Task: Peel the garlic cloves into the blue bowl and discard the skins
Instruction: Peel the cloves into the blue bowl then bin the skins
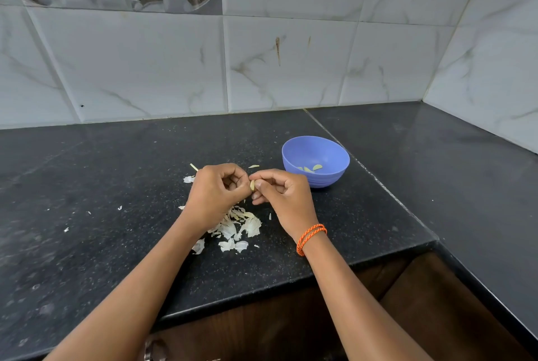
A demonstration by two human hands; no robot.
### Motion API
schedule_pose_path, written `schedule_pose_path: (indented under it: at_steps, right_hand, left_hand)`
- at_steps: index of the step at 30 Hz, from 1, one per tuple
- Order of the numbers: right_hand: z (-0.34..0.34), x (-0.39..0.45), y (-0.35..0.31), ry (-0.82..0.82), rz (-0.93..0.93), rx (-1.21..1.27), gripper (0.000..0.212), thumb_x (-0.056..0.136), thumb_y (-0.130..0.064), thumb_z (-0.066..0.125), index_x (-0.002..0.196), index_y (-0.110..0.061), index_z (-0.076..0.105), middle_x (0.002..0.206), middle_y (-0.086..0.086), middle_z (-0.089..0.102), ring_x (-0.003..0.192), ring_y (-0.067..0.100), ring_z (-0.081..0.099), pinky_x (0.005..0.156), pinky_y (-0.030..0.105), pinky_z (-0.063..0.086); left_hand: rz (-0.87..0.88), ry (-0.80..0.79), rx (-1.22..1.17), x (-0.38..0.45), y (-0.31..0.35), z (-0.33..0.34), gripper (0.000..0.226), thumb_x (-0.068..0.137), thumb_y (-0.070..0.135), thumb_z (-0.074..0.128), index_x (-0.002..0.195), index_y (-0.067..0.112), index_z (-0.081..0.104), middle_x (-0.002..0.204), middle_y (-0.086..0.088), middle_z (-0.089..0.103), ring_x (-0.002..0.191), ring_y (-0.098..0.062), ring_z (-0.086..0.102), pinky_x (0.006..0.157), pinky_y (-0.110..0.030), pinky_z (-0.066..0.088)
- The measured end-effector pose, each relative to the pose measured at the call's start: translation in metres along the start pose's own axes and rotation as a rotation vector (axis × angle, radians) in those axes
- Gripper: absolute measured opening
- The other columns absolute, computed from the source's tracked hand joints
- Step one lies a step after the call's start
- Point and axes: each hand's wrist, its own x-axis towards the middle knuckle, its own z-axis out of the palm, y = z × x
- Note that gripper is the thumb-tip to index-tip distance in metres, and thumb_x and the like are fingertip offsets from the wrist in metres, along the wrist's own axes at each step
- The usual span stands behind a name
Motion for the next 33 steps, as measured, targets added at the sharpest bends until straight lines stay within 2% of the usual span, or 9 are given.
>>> schedule_pose_path:
  at_steps: [7, 10, 12, 14, 17, 19, 22, 25, 33]
  right_hand:
    - [-0.001, 0.000, -0.001, -0.035, 0.012, 0.027, 0.014, 0.098, -0.003, 0.073, 0.109, -0.003, 0.081, 0.093, 0.009, 0.081, 0.080, 0.027, 0.079, 0.076, 0.035, 0.066]
    - [-0.002, 0.001, 0.001, -0.022, 0.007, 0.019, 0.019, 0.098, 0.000, 0.072, 0.113, -0.006, 0.081, 0.098, 0.006, 0.082, 0.083, 0.025, 0.079, 0.080, 0.036, 0.066]
    - [-0.003, 0.003, 0.001, -0.002, 0.007, 0.015, 0.024, 0.098, 0.001, 0.071, 0.119, -0.008, 0.080, 0.101, 0.006, 0.082, 0.084, 0.025, 0.079, 0.082, 0.037, 0.066]
    - [-0.003, 0.002, 0.000, 0.032, 0.021, 0.018, 0.027, 0.097, 0.001, 0.072, 0.122, -0.009, 0.077, 0.095, 0.008, 0.081, 0.081, 0.025, 0.080, 0.081, 0.035, 0.065]
    - [-0.005, 0.001, -0.003, 0.074, 0.025, 0.038, 0.021, 0.093, 0.001, 0.077, 0.112, -0.007, 0.072, 0.088, 0.010, 0.081, 0.076, 0.027, 0.079, 0.075, 0.030, 0.064]
    - [-0.005, 0.001, -0.003, 0.079, 0.019, 0.052, 0.015, 0.092, 0.001, 0.079, 0.103, -0.004, 0.072, 0.086, 0.012, 0.080, 0.075, 0.029, 0.079, 0.073, 0.032, 0.064]
    - [-0.005, 0.001, -0.003, 0.077, -0.009, 0.028, 0.009, 0.091, -0.003, 0.081, 0.097, -0.002, 0.075, 0.086, 0.010, 0.079, 0.074, 0.026, 0.077, 0.071, 0.032, 0.064]
    - [-0.004, 0.000, -0.003, 0.061, -0.022, 0.008, 0.005, 0.093, -0.004, 0.079, 0.098, -0.003, 0.077, 0.090, 0.007, 0.079, 0.074, 0.022, 0.077, 0.069, 0.029, 0.063]
    - [-0.004, 0.001, 0.000, 0.017, -0.064, 0.019, 0.009, 0.100, -0.005, 0.072, 0.106, -0.002, 0.078, 0.096, 0.005, 0.081, 0.082, 0.020, 0.078, 0.075, 0.028, 0.062]
  left_hand:
    - [0.018, 0.023, 0.054, -0.002, 0.000, 0.001, 0.019, 0.091, 0.013, 0.079, 0.077, 0.024, 0.072, 0.071, -0.002, 0.068, 0.063, -0.011, 0.053, 0.062, -0.045, 0.052]
    - [0.028, 0.038, 0.019, -0.002, 0.000, 0.002, 0.012, 0.097, 0.018, 0.077, 0.087, 0.025, 0.078, 0.081, 0.005, 0.076, 0.074, -0.016, 0.071, 0.072, -0.046, 0.060]
    - [0.022, 0.047, -0.024, -0.003, 0.002, 0.001, 0.009, 0.100, 0.018, 0.076, 0.097, 0.024, 0.082, 0.088, 0.007, 0.080, 0.080, -0.016, 0.075, 0.076, -0.041, 0.062]
    - [0.019, 0.024, -0.057, -0.003, 0.004, 0.000, 0.011, 0.100, 0.016, 0.077, 0.105, 0.023, 0.084, 0.095, 0.008, 0.082, 0.085, -0.014, 0.077, 0.080, -0.036, 0.062]
    - [-0.002, -0.027, -0.131, -0.004, 0.006, 0.000, 0.010, 0.096, 0.018, 0.081, 0.105, 0.018, 0.085, 0.098, 0.004, 0.083, 0.088, -0.024, 0.079, 0.083, -0.042, 0.065]
    - [-0.021, -0.011, -0.205, -0.004, 0.008, 0.000, 0.010, 0.093, 0.016, 0.083, 0.102, 0.013, 0.085, 0.095, -0.002, 0.083, 0.083, -0.031, 0.079, 0.077, -0.044, 0.067]
    - [-0.048, -0.001, -0.281, -0.005, 0.011, -0.002, 0.008, 0.092, 0.013, 0.083, 0.098, 0.008, 0.085, 0.088, -0.010, 0.082, 0.068, -0.029, 0.075, 0.064, -0.032, 0.063]
    - [-0.076, -0.011, -0.299, -0.005, 0.011, -0.003, 0.007, 0.092, 0.010, 0.083, 0.097, 0.005, 0.084, 0.085, -0.014, 0.081, 0.065, -0.030, 0.073, 0.064, -0.031, 0.061]
    - [-0.109, -0.035, -0.350, -0.005, 0.012, -0.006, 0.010, 0.094, 0.009, 0.080, 0.098, 0.001, 0.084, 0.088, -0.017, 0.081, 0.070, -0.031, 0.077, 0.067, -0.034, 0.061]
